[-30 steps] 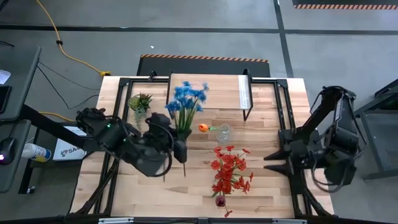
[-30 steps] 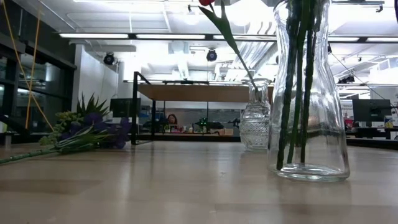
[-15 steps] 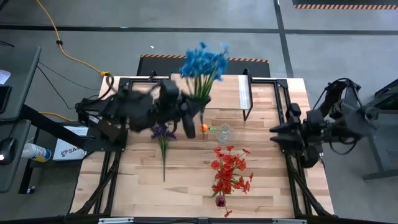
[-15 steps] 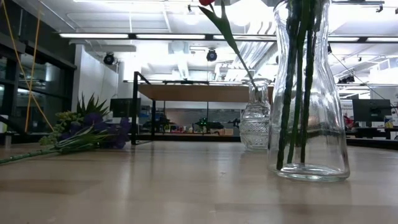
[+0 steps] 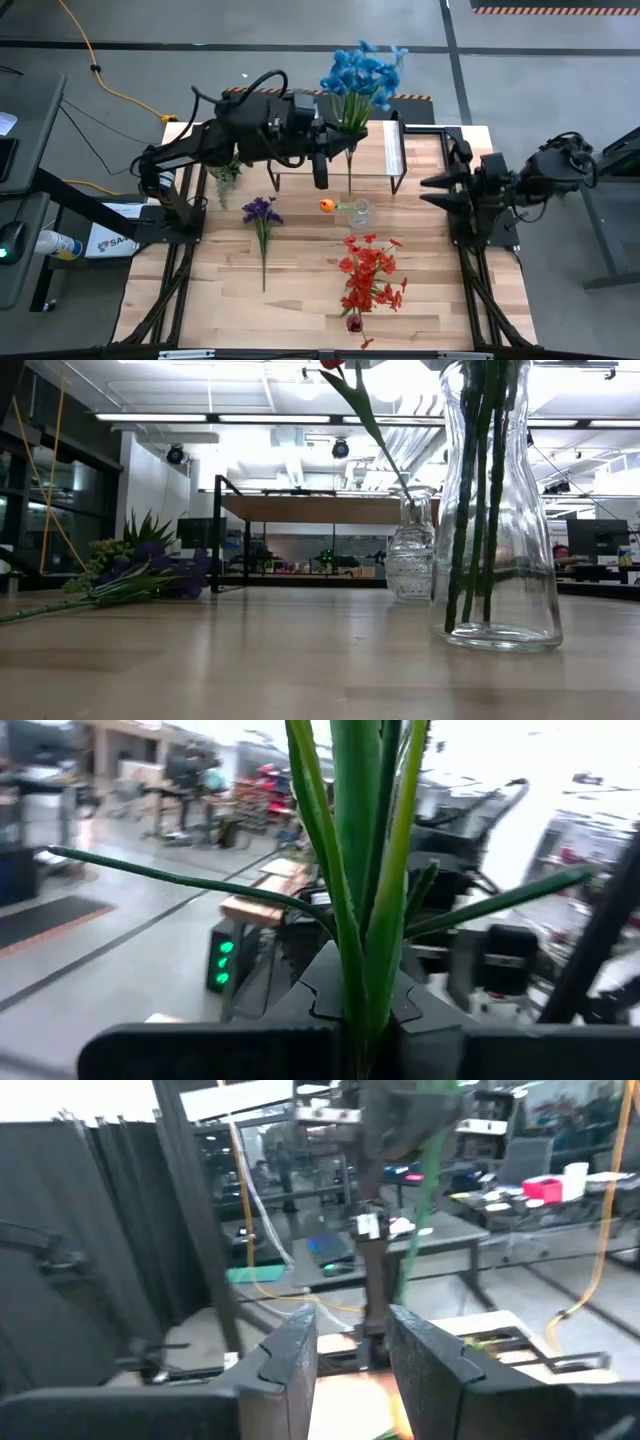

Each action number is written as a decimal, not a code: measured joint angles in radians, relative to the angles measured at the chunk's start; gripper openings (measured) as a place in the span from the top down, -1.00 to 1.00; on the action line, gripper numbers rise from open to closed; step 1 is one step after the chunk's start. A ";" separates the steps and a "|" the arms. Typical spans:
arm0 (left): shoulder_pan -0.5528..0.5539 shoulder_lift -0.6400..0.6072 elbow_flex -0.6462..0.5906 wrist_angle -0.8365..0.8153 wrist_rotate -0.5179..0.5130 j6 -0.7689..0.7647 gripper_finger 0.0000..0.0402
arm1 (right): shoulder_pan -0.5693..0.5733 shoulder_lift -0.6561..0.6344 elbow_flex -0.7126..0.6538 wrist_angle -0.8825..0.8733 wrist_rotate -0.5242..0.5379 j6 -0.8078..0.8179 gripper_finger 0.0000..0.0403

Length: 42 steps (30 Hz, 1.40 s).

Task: Pick and place flowers into a vace then onto a shelf
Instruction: Put the blue flowers into the top transparent vase

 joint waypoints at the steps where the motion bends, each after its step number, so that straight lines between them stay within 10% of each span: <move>1: 0.008 0.002 0.000 0.008 0.030 0.009 0.80 | -0.025 0.000 0.000 -0.001 -0.015 -0.012 0.43; 14: 0.050 0.079 0.000 0.130 0.239 0.058 0.80 | -0.338 0.052 0.000 -0.037 -0.251 -0.081 0.26; 27: 0.055 0.105 -0.001 0.128 0.243 0.098 0.80 | -0.511 0.125 0.000 0.006 -0.453 -0.088 -0.13; 42: 0.055 0.114 -0.001 0.085 0.240 0.114 0.80 | -0.564 0.174 0.000 0.024 -0.518 -0.065 -0.13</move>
